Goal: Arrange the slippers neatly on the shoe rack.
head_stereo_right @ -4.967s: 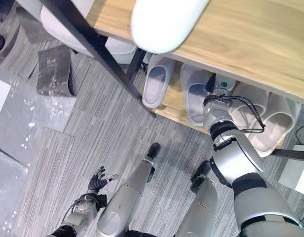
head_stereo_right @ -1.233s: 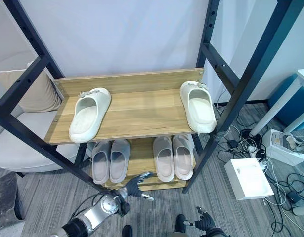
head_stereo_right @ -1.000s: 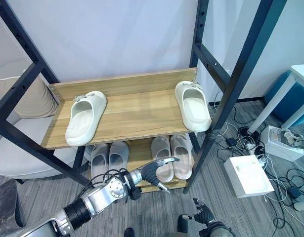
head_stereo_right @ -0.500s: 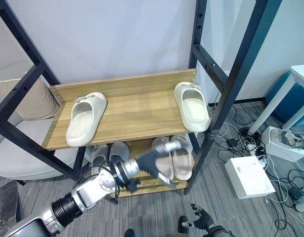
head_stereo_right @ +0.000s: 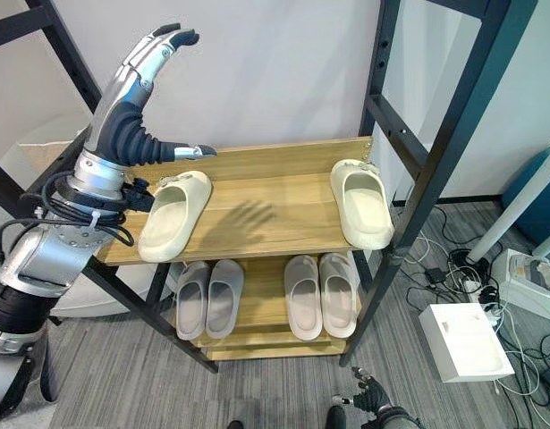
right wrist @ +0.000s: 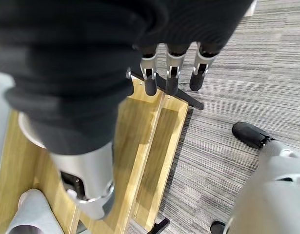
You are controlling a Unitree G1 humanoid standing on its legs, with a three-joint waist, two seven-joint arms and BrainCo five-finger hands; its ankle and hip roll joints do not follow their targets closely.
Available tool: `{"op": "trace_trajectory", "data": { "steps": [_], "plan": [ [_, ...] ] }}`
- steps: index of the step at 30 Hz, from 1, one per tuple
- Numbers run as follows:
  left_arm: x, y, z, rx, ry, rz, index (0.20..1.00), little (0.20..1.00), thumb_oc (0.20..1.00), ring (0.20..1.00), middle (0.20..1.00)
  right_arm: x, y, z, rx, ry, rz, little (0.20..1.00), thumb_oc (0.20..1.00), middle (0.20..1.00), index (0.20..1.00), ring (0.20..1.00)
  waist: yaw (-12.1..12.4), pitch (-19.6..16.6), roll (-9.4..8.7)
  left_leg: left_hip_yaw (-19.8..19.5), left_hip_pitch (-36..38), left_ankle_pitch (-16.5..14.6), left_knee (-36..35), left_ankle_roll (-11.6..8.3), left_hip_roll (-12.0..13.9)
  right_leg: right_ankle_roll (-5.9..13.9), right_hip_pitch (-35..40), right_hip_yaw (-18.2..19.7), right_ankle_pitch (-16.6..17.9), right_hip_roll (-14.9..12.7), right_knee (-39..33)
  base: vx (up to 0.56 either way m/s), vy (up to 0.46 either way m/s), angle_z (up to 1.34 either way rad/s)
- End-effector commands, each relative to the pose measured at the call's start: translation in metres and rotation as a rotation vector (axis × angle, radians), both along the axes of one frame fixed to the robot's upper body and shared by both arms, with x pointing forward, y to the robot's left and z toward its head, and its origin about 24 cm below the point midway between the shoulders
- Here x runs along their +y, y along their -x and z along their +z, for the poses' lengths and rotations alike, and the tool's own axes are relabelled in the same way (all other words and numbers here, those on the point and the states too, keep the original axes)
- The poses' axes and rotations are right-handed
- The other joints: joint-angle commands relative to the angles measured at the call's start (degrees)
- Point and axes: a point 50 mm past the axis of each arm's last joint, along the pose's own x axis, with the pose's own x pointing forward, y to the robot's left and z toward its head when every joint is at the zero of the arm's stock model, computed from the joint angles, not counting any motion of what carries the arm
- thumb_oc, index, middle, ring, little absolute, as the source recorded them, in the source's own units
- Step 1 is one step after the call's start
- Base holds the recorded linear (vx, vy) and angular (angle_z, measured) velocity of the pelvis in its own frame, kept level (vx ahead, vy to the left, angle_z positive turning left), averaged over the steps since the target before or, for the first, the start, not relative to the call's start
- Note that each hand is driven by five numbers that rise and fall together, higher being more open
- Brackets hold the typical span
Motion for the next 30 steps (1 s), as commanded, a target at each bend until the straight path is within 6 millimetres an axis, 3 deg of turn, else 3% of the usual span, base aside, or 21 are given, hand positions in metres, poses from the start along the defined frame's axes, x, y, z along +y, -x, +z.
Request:
{"op": "trace_trajectory", "data": {
  "steps": [1,11,12,19,30],
  "plan": [
    [0.025,-0.011,0.028,-0.147,-0.122,0.239,1.000,1.000,1.000,1.000,1.000,0.004,-0.031,0.020,-0.152,-0.010,0.031,1.000,1.000,1.000,1.000,1.000,-0.4,2.9,-1.04,0.4,2.3,-3.5,-0.4,-0.39,-1.0,3.75,4.9,-0.5,-6.9,-1.0,0.1,0.00,0.000,0.00],
    [0.049,-0.029,0.011,-0.090,-0.232,0.442,1.000,1.000,1.000,1.000,1.000,0.004,-0.039,0.024,-0.183,-0.005,0.025,1.000,1.000,1.000,1.000,1.000,-0.8,3.5,-1.31,0.6,2.1,-3.5,-0.4,-0.27,-1.0,3.75,4.3,0.0,-6.9,-0.8,0.1,0.00,0.000,0.00],
    [0.058,-0.034,0.001,-0.058,-0.252,0.505,1.000,1.000,1.000,1.000,1.000,0.005,-0.040,0.025,-0.188,-0.003,0.029,1.000,1.000,1.000,1.000,1.000,-0.8,3.7,-1.53,0.7,2.1,-3.6,-0.4,-0.23,-1.0,3.72,4.1,0.1,-6.9,-0.7,0.1,0.01,-0.004,-0.04],
    [0.087,-0.046,-0.019,0.031,-0.255,0.672,1.000,1.000,1.000,1.000,1.000,0.008,-0.048,0.029,-0.214,-0.014,0.028,1.000,1.000,1.000,1.000,1.000,-1.2,4.5,-1.78,1.3,2.0,-3.6,-0.4,-0.10,-0.9,3.65,3.4,0.9,-6.8,-0.5,0.1,0.00,0.003,-0.09],
    [0.114,-0.048,-0.045,0.132,-0.262,0.802,1.000,1.000,1.000,1.000,1.000,0.032,-0.088,0.061,-0.385,-0.067,0.110,1.000,1.000,1.000,1.000,1.000,-0.9,5.5,-2.19,1.7,2.0,-3.8,-0.4,0.14,-0.9,3.52,3.4,1.0,-7.1,-0.5,0.1,0.00,0.000,0.00]
  ]
}}
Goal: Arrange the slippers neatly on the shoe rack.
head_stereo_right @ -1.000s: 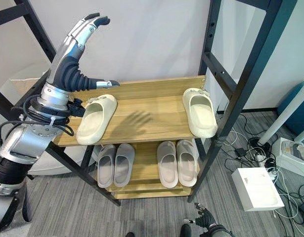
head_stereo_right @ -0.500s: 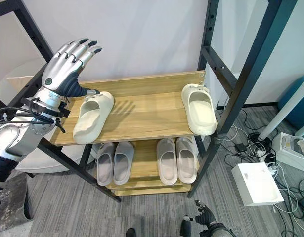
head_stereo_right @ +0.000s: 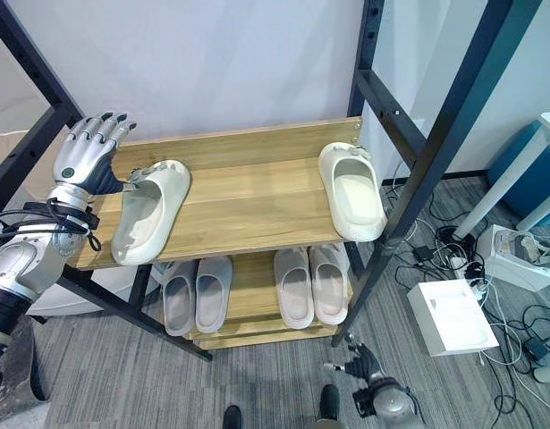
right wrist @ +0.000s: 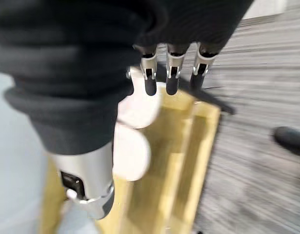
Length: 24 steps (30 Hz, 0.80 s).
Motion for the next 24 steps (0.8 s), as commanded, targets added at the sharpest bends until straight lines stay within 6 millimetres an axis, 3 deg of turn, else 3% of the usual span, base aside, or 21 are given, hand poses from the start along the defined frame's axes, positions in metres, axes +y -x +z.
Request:
{"op": "trace_trajectory", "data": {
  "steps": [1,14,16,17,24],
  "plan": [
    [0.018,-0.001,0.037,-0.140,-0.032,0.092,1.000,1.000,1.000,1.000,1.000,0.010,-0.026,0.022,-0.130,-0.025,0.030,1.000,1.000,1.000,1.000,1.000,0.1,2.1,-1.62,0.1,2.8,-3.7,-0.1,0.36,-1.0,3.67,5.3,-0.5,-7.4,-0.9,0.1,0.00,0.000,0.00],
    [0.013,-0.015,0.016,-0.063,0.030,0.115,1.000,1.000,1.000,1.000,1.000,0.029,-0.069,0.060,-0.304,-0.028,0.081,1.000,1.000,1.000,1.000,1.000,0.3,2.9,-1.35,0.2,2.7,-3.5,-0.1,0.62,-1.1,3.62,5.1,-0.3,-7.5,-1.0,0.1,0.00,0.000,0.00],
    [0.009,-0.017,0.010,-0.050,0.074,0.105,0.551,0.551,0.551,0.551,0.551,0.030,-0.072,0.065,-0.324,-0.033,0.081,1.000,1.000,1.000,1.000,1.000,0.2,3.0,-1.39,0.2,2.6,-3.6,-0.1,0.65,-1.1,3.60,5.1,-0.4,-7.5,-1.1,0.1,0.00,0.000,0.00],
    [0.008,-0.020,0.008,-0.048,0.106,0.109,0.200,0.200,0.200,0.200,0.200,0.030,-0.073,0.067,-0.334,-0.036,0.082,1.000,1.000,1.000,1.000,1.000,-0.2,3.2,-1.40,0.2,2.5,-3.5,-0.1,0.68,-1.1,3.60,4.9,-0.3,-7.4,-1.1,0.1,0.00,0.013,0.03],
    [-0.007,-0.033,0.016,-0.059,0.117,0.094,0.200,0.200,0.200,0.200,0.200,0.026,-0.068,0.068,-0.340,-0.056,0.068,1.000,1.000,1.000,1.000,1.000,-1.3,4.1,-1.60,0.5,1.5,-3.3,-0.1,0.75,-1.1,3.71,3.8,0.0,-7.1,-0.9,0.1,0.00,0.000,0.00]
  ]
}}
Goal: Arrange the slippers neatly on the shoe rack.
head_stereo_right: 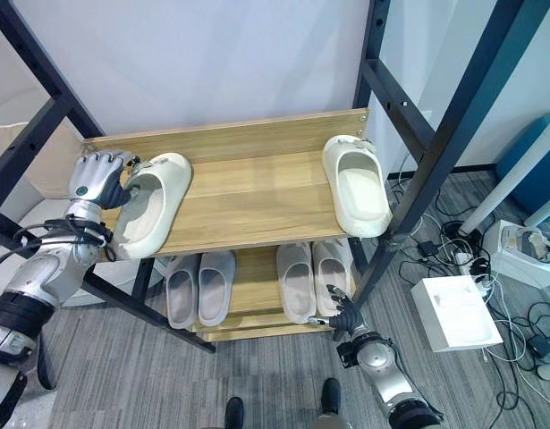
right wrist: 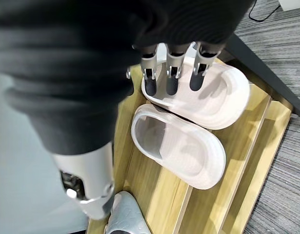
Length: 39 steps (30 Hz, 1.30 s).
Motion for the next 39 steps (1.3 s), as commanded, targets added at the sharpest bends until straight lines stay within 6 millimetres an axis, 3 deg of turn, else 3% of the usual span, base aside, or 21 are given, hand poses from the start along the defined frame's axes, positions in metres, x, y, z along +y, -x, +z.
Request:
{"op": "trace_trajectory", "data": {
  "steps": [1,6,11,27,39],
  "plan": [
    [-0.001,-0.016,0.035,-0.082,-0.024,0.028,0.200,0.200,0.200,0.200,0.200,0.008,-0.022,0.030,-0.145,-0.044,0.023,1.000,1.000,1.000,1.000,1.000,-1.0,2.5,-2.22,0.5,2.7,-3.6,-0.4,1.03,-1.1,3.94,4.7,0.0,-7.4,-1.0,0.1,0.00,0.000,0.00],
    [-0.019,-0.027,0.058,-0.132,-0.052,0.000,0.200,0.200,0.200,0.200,0.200,0.001,-0.011,0.023,-0.122,-0.051,-0.009,1.000,1.000,1.000,1.000,1.000,-2.5,2.8,-2.60,0.9,1.5,-3.3,-0.4,1.08,-0.9,4.09,2.8,1.0,-6.8,-0.8,0.1,0.00,0.001,0.01],
    [-0.029,-0.029,0.063,-0.138,-0.058,-0.037,0.200,0.200,0.200,0.200,0.200,-0.002,-0.007,0.021,-0.112,-0.052,-0.022,1.000,1.000,1.000,1.000,1.000,-2.9,2.7,-2.54,1.3,1.3,-3.3,-0.4,1.04,-0.9,4.13,2.4,1.4,-6.7,-0.9,0.1,0.00,-0.001,-0.05],
    [-0.103,-0.036,0.058,-0.090,-0.028,-0.258,0.200,0.200,0.200,0.200,0.200,0.003,-0.011,0.019,-0.095,-0.051,-0.011,1.000,1.000,1.000,1.000,1.000,-3.6,1.7,-1.29,1.4,2.6,-3.4,-0.4,0.94,-0.9,3.66,4.0,1.4,-7.7,-0.6,0.1,0.00,-0.012,-0.01],
    [-0.135,-0.049,0.064,-0.065,0.017,-0.294,0.200,0.200,0.200,0.200,0.200,-0.007,-0.006,0.020,-0.093,-0.043,-0.026,1.000,1.000,1.000,1.000,1.000,-6.7,1.5,-0.37,3.9,2.8,-3.5,-0.4,0.69,-0.2,3.39,2.1,4.1,-7.4,0.3,0.1,0.01,-0.035,-0.17]
  ]
}}
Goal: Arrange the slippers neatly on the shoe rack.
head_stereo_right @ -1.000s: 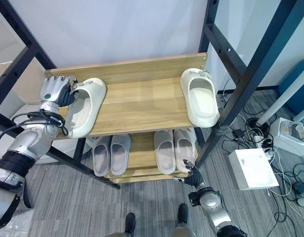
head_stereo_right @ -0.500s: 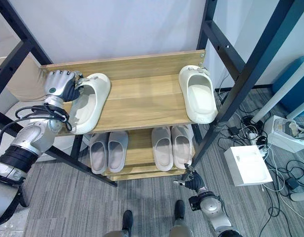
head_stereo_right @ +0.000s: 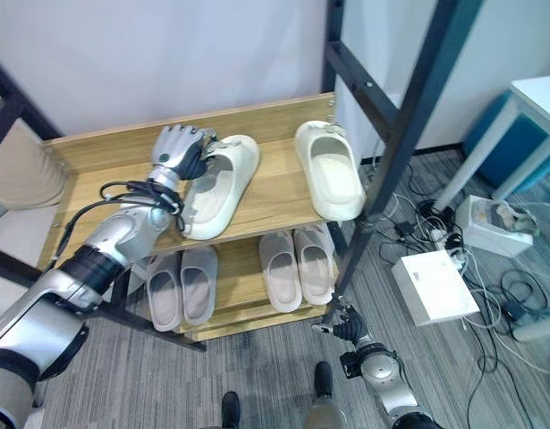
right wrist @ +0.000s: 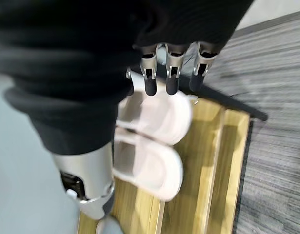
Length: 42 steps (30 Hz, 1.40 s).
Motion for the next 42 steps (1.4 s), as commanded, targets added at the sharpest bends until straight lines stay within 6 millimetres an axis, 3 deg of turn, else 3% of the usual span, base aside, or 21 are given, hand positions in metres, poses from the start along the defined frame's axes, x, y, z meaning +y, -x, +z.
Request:
{"op": "trace_trajectory", "data": {
  "steps": [1,10,11,12,24,32,38,41,42],
  "plan": [
    [-0.013,-0.013,0.037,-0.071,0.045,0.004,0.200,0.200,0.200,0.200,0.200,-0.001,-0.020,0.029,-0.136,-0.016,0.023,1.000,1.000,1.000,1.000,1.000,-1.8,1.9,-0.03,-0.5,3.3,-3.3,0.0,-0.09,0.2,3.90,5.2,-0.9,-8.1,0.4,0.1,0.03,-0.031,-0.22],
    [-0.006,-0.021,0.035,-0.035,0.076,0.061,0.200,0.200,0.200,0.200,0.200,-0.003,-0.018,0.030,-0.144,-0.022,0.009,1.000,1.000,1.000,1.000,1.000,-3.8,2.0,0.37,1.3,3.7,-3.5,0.0,-0.34,0.5,3.79,4.4,0.7,-8.1,0.9,0.1,0.02,-0.026,-0.10],
    [-0.006,-0.021,0.035,-0.035,0.076,0.061,0.357,0.357,0.357,0.357,0.357,-0.003,-0.018,0.030,-0.144,-0.022,0.009,1.000,1.000,1.000,1.000,1.000,-3.8,2.0,0.37,1.3,3.7,-3.5,0.0,-0.34,0.5,3.79,4.4,0.7,-8.1,0.9,0.1,0.03,-0.025,-0.13],
    [-0.010,-0.020,0.035,-0.039,0.076,0.050,1.000,1.000,1.000,1.000,1.000,-0.003,-0.017,0.028,-0.138,-0.023,0.007,1.000,1.000,1.000,1.000,1.000,-3.8,2.0,0.38,1.4,3.9,-3.6,0.0,-0.33,0.5,3.75,4.6,0.6,-8.2,0.9,0.1,0.03,-0.020,-0.08],
    [-0.019,-0.004,0.064,-0.130,0.097,-0.056,1.000,1.000,1.000,1.000,1.000,0.000,-0.012,0.020,-0.098,-0.037,-0.003,1.000,1.000,1.000,1.000,1.000,-1.2,1.2,0.73,-1.4,4.9,-3.9,0.0,-0.08,0.2,3.42,7.9,-2.4,-9.6,0.6,0.1,0.01,-0.006,0.07],
    [-0.006,0.009,0.076,-0.198,0.130,-0.073,1.000,1.000,1.000,1.000,1.000,0.008,-0.010,0.016,-0.071,-0.052,0.032,1.000,1.000,1.000,1.000,1.000,0.5,0.6,0.53,-2.4,5.0,-3.8,0.0,-0.03,0.0,3.16,8.9,-3.5,-9.8,0.6,0.1,-0.01,0.001,0.09],
    [0.016,0.021,0.080,-0.248,0.190,-0.066,1.000,1.000,1.000,1.000,1.000,0.012,-0.009,0.014,-0.059,-0.064,0.043,1.000,1.000,1.000,1.000,1.000,2.0,0.2,0.42,-3.2,4.8,-3.6,0.0,-0.04,0.0,3.04,9.2,-4.3,-9.8,0.5,0.1,-0.02,-0.002,0.09],
    [0.024,0.034,0.074,-0.244,0.314,-0.127,1.000,1.000,1.000,1.000,1.000,0.012,-0.007,0.011,-0.047,-0.070,0.034,1.000,1.000,1.000,1.000,1.000,2.7,0.1,0.31,-3.5,4.7,-3.5,0.0,-0.04,-0.1,2.96,9.3,-4.6,-9.7,0.5,0.1,-0.01,-0.003,0.04],
    [0.032,0.045,0.054,-0.184,0.575,-0.221,1.000,1.000,1.000,1.000,1.000,0.013,-0.004,0.008,-0.033,-0.084,0.023,1.000,1.000,1.000,1.000,1.000,3.5,0.2,0.13,-3.7,4.6,-3.3,0.0,-0.06,-0.2,2.84,9.4,-4.9,-9.6,0.3,0.1,0.00,0.000,0.00]
  ]
}}
